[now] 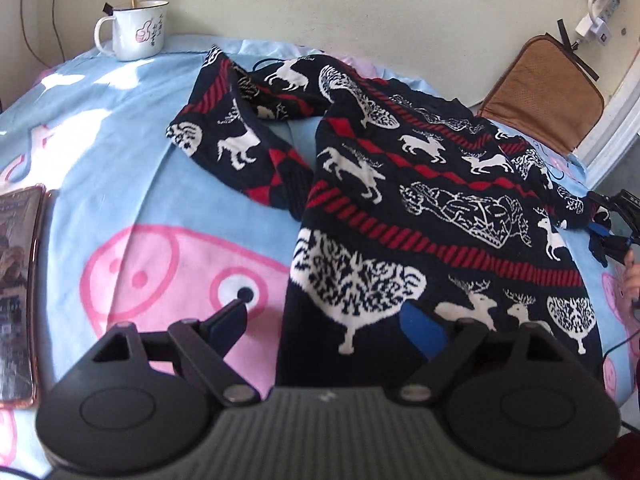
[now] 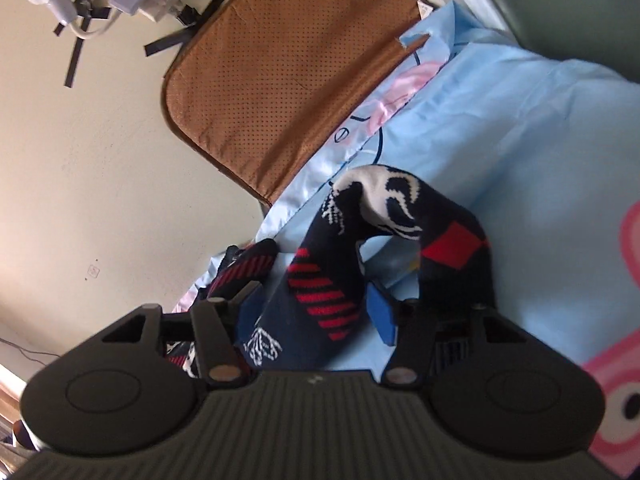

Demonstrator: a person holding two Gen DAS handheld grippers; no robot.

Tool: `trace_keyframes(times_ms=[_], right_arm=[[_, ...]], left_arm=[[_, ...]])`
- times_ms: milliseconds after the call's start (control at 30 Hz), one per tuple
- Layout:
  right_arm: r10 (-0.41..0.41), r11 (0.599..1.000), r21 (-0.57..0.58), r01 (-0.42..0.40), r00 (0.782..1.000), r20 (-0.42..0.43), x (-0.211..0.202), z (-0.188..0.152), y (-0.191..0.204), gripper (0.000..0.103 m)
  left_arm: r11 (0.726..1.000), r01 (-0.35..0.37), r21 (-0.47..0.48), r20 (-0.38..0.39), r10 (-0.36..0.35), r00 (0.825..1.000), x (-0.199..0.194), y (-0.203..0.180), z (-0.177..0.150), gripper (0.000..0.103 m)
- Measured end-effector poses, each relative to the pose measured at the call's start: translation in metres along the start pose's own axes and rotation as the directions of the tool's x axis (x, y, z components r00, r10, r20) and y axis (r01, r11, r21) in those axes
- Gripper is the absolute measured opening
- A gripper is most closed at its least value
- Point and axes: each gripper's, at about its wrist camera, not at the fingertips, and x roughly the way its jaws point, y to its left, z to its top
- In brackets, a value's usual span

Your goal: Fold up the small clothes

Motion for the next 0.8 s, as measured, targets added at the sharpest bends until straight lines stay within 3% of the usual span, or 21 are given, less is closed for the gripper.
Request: trace_keyframes(times_ms=[67,100,133,167,200,233,267,300,333,367,433,533,600,700,800], right_arm=[[-0.029,0.999,-0.029,0.029,0.999,-0.013,0.013,0.006,0.007,0.014],[-0.044,0.996,-0.075,0.047,0.998,0.042,0.008,0.011,0.015,0.014],[-0.058,0.985,-0.154,0.082,0.987,0.153,-0.006,0.018,0.024,0.014],[-0.082,0.956,-0.248,0.158,0.953,0.291,-0.025,0.023,0.038,0.014],[-0.094,0.910,-0.327,0.256,0.894,0.439,-0.047,0.026,0.050,0.014],[-0.087,0.882,-0.356,0.309,0.849,0.522,-0.064,0.029,0.056,0.014],[-0.091,0.877,-0.354,0.326,0.835,0.543,-0.076,0.036,0.057,0.020],[-0.097,0.891,-0.334,0.308,0.847,0.523,-0.084,0.043,0.053,0.026],[-0.111,0.902,-0.314,0.296,0.863,0.493,-0.087,0.047,0.049,0.048],[-0.151,0.906,-0.297,0.301,0.887,0.437,-0.086,0.050,0.041,0.063],[-0.182,0.912,-0.297,0.284,0.927,0.328,-0.090,0.038,0.025,0.063],[-0.042,0.952,-0.296,0.079,0.991,0.129,-0.108,-0.006,0.005,0.063],[0.042,0.945,-0.326,-0.039,0.999,0.003,-0.115,-0.045,0.006,0.063],[0.129,0.909,-0.375,-0.183,0.978,-0.164,-0.122,-0.105,0.020,0.062],[0.128,0.887,-0.402,-0.226,0.958,-0.256,-0.114,-0.143,0.036,0.062]], left_arm=[[1.000,-0.026,-0.002,-0.010,0.026,1.000,-0.002,0.000,-0.005,0.071],[0.999,-0.039,0.002,-0.008,0.039,0.999,-0.004,0.000,-0.006,0.067],[0.999,-0.043,0.003,-0.008,0.043,0.999,-0.006,0.000,-0.007,0.068],[0.999,-0.043,0.002,-0.006,0.043,0.999,-0.008,0.001,-0.007,0.070],[0.999,-0.044,0.003,-0.001,0.044,0.999,-0.010,0.001,-0.007,0.072],[0.999,-0.046,0.008,0.004,0.046,0.999,-0.011,0.002,-0.006,0.075],[0.999,-0.046,0.012,0.008,0.046,0.999,-0.011,0.001,-0.005,0.076],[0.999,-0.043,0.015,0.011,0.042,0.999,-0.011,0.002,-0.004,0.077],[0.999,-0.038,0.016,0.011,0.038,0.999,-0.010,0.002,-0.004,0.077],[0.999,-0.033,0.015,0.011,0.033,0.999,-0.008,0.001,-0.003,0.077],[1.000,-0.022,0.017,0.009,0.022,1.000,-0.006,0.002,-0.003,0.077],[1.000,-0.011,0.019,-0.009,0.011,1.000,-0.001,0.000,-0.004,0.077],[0.999,-0.002,0.034,-0.011,0.002,1.000,-0.003,-0.001,-0.005,0.074],[0.999,0.026,0.038,-0.017,-0.025,1.000,-0.005,-0.002,-0.006,0.070],[0.998,0.031,0.057,-0.016,-0.030,0.999,-0.005,-0.004,-0.010,0.056]])
